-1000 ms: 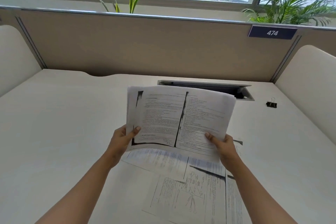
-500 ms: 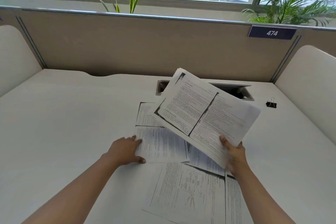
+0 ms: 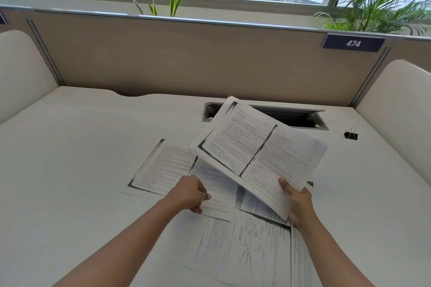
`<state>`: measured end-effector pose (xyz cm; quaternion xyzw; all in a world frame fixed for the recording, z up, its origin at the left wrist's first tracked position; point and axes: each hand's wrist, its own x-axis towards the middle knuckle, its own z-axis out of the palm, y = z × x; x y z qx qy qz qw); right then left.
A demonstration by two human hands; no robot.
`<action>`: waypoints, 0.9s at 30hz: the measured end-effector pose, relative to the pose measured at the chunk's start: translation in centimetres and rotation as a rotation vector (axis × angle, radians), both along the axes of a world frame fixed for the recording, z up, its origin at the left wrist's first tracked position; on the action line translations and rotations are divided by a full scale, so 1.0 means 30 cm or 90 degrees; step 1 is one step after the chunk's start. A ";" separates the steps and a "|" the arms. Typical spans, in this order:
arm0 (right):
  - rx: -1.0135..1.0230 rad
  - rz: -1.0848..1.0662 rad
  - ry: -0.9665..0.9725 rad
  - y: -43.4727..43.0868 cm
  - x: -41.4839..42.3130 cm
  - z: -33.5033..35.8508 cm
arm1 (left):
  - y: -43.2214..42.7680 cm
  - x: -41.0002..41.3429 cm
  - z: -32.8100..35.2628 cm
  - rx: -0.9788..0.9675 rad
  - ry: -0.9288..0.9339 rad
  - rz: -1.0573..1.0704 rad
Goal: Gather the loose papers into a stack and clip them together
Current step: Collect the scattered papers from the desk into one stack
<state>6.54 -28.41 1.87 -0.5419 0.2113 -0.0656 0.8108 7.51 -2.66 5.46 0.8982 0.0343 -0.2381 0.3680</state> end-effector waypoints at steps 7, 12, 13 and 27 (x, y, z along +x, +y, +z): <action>-0.027 0.031 0.045 -0.011 0.011 -0.012 | 0.170 0.040 -0.041 -0.091 -0.136 0.298; -0.056 0.096 0.076 -0.014 0.014 -0.017 | 0.317 0.052 -0.080 0.230 -0.108 0.326; -0.060 0.099 0.081 -0.015 0.016 -0.020 | 0.333 0.048 -0.084 0.264 -0.090 0.328; -0.085 0.114 0.100 -0.025 0.027 -0.043 | 0.344 0.085 -0.083 0.283 -0.025 0.326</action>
